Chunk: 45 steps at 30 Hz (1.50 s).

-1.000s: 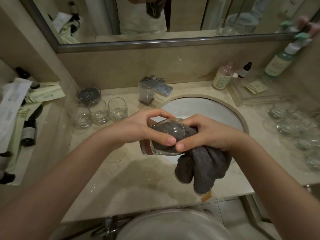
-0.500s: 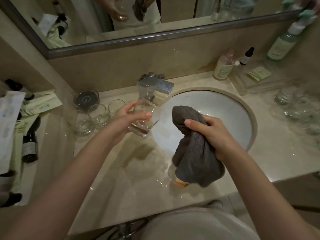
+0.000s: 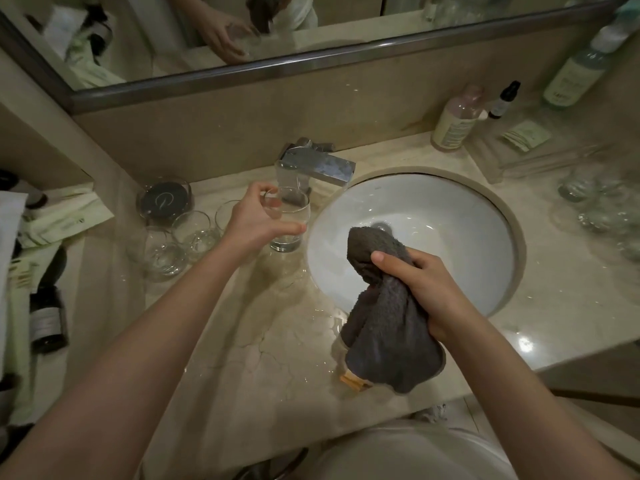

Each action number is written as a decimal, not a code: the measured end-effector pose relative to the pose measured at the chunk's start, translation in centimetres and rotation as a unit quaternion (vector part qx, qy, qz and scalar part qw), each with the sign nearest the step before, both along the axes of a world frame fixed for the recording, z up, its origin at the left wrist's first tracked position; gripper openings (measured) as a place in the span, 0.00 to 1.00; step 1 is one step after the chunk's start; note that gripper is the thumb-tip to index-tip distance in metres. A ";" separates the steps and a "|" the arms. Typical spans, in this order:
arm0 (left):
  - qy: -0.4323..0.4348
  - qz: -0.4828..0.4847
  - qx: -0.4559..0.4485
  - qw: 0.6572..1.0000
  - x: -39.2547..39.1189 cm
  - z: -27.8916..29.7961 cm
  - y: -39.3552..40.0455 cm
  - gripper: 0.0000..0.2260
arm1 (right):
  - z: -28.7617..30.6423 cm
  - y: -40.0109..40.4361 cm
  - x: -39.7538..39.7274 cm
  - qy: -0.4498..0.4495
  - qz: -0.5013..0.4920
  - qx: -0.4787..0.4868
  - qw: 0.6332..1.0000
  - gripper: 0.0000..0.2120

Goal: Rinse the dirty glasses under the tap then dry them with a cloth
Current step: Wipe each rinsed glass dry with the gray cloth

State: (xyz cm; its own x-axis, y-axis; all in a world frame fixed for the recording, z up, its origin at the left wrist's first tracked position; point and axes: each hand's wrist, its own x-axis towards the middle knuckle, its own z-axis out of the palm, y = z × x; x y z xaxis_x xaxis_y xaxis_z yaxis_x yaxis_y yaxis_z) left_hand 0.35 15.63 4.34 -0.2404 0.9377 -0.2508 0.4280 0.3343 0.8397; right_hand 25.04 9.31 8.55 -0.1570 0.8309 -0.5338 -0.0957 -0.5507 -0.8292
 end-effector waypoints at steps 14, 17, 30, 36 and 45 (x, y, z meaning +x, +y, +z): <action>0.197 -0.042 0.007 0.979 -1.3 -3.8 3.0 0.39 | -1.8 -0.2 -1.5 0.017 -0.015 -0.044 0.999 0.15; 0.219 -0.030 -0.010 0.975 -1.4 -4.2 3.3 0.39 | -2.0 -0.3 -1.6 0.019 -0.016 -0.050 0.998 0.14; 0.267 -0.016 -0.045 0.963 -1.7 -5.2 4.2 0.39 | -2.8 -0.8 -0.2 0.010 -0.038 -0.068 0.997 0.13; 0.280 -0.027 -0.055 0.958 -1.7 -5.0 4.3 0.39 | -2.7 -0.5 0.2 0.023 -0.056 -0.065 0.996 0.16; 0.298 -0.037 -0.029 0.953 -1.8 -5.9 3.9 0.41 | -3.1 -0.7 0.5 0.034 -0.049 -0.071 0.996 0.09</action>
